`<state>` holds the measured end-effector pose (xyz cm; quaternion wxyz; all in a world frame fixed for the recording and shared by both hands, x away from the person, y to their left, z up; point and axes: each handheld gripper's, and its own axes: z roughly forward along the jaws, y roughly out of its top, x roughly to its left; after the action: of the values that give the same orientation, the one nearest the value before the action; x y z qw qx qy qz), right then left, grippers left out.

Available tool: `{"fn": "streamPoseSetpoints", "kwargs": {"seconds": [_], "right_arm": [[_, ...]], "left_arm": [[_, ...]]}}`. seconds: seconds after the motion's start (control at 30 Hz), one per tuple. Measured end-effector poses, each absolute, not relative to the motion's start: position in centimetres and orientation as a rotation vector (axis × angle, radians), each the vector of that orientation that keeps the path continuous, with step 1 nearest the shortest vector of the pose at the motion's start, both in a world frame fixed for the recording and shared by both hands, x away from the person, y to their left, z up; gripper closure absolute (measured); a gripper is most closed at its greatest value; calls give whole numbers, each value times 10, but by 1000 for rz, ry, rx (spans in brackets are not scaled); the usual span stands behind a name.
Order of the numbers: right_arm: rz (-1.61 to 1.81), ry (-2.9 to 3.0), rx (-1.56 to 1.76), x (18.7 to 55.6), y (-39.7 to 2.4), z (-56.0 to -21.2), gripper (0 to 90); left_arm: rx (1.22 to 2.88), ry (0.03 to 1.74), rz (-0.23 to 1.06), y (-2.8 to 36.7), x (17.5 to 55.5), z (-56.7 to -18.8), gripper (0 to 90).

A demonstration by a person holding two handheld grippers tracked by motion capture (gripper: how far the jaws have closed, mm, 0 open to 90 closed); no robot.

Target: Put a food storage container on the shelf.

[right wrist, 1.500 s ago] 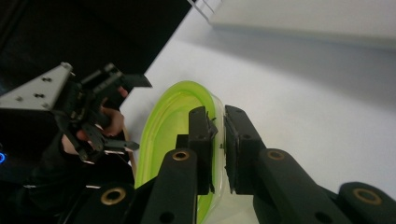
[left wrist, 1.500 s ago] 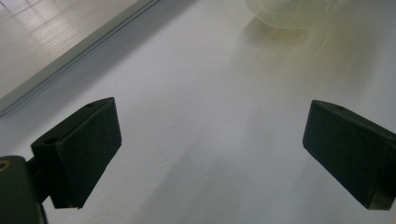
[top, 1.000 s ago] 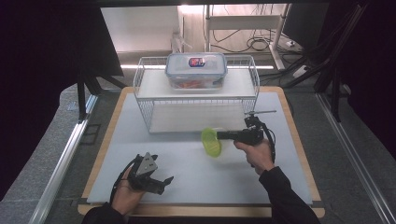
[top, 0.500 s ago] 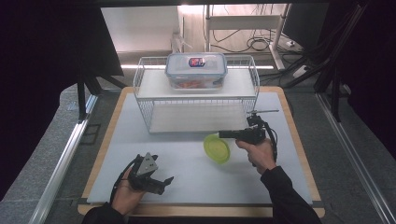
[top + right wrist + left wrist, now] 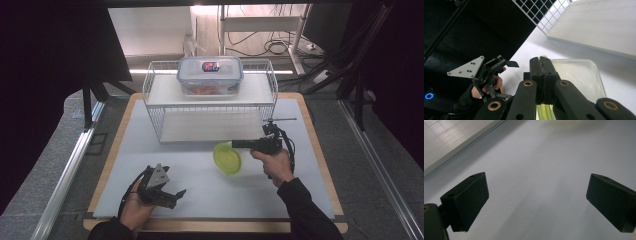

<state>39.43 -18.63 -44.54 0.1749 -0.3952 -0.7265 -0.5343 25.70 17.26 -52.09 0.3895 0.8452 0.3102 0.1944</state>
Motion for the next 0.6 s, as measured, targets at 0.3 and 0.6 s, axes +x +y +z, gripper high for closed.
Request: {"fn": "streamPoseSetpoints", "kwargs": {"seconds": [0.3,0.6], "right_arm": [[-1510,-2052,-1226,399,-203,-471,894],[-1559,-2140,-1436,408,-239,-470,810]], "left_arm": [[2151,788,494,173,257,-521,43],[2155,788,496,172,257,-521,43]]}}
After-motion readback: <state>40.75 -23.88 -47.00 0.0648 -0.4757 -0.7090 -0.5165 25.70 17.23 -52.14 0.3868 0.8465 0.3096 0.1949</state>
